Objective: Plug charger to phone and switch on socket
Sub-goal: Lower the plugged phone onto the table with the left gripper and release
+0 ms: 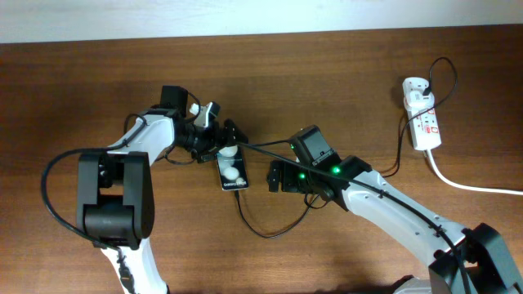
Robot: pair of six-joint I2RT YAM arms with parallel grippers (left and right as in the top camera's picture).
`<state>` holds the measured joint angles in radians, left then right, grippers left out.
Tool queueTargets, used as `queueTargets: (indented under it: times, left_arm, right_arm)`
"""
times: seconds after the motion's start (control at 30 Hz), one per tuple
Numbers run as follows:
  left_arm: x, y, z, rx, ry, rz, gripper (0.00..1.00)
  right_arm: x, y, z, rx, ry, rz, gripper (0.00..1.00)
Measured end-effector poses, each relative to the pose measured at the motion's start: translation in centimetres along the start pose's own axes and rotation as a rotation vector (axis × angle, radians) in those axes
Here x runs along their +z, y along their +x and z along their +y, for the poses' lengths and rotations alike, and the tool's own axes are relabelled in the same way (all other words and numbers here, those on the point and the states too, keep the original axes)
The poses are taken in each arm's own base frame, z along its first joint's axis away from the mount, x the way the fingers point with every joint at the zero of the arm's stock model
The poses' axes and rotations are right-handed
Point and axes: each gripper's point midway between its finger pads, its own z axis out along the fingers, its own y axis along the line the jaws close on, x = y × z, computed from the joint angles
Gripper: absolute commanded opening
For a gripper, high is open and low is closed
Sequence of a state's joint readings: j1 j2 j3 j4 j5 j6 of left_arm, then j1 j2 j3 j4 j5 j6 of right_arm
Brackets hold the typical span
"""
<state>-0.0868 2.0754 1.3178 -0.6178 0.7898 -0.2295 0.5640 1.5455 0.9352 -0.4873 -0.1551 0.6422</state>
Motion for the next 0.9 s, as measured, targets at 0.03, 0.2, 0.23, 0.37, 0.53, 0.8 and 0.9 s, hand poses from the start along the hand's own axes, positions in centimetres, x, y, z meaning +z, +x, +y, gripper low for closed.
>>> queueTargets:
  times: [0.03,0.2,0.23,0.37,0.53,0.8,0.9]
  left_arm:
    - [0.0,0.0,0.0,-0.002,-0.001,0.001,0.99]
    - [-0.5,0.5,0.5,-0.043,-0.021,0.023,0.99]
    - [-0.6,0.6,0.6,-0.051,-0.025,0.026,0.99]
    - [-2.3,0.6,2.5,-0.094,-0.126,0.007,0.99]
    - [-3.6,0.2,4.2,-0.089,-0.248,-0.033,0.76]
    - [-1.4,0.7,2.4,-0.001,-0.278,-0.009,0.63]
    - [0.2,1.1,0.8,0.060,-0.269,0.006,0.72]
  right_arm:
    - [0.0,0.0,0.0,0.000,0.000,0.000,0.99]
    - [0.0,0.0,0.0,0.000,-0.001,0.000,0.99]
    - [0.0,0.0,0.0,0.000,-0.001,0.000,0.99]
    - [0.0,0.0,0.0,0.000,0.000,0.000,0.99]
    - [0.0,0.0,0.0,0.000,-0.001,0.000,0.99]
    - [0.0,0.0,0.0,0.000,-0.001,0.000,0.99]
    - [0.0,0.0,0.0,0.000,-0.001,0.000,0.99]
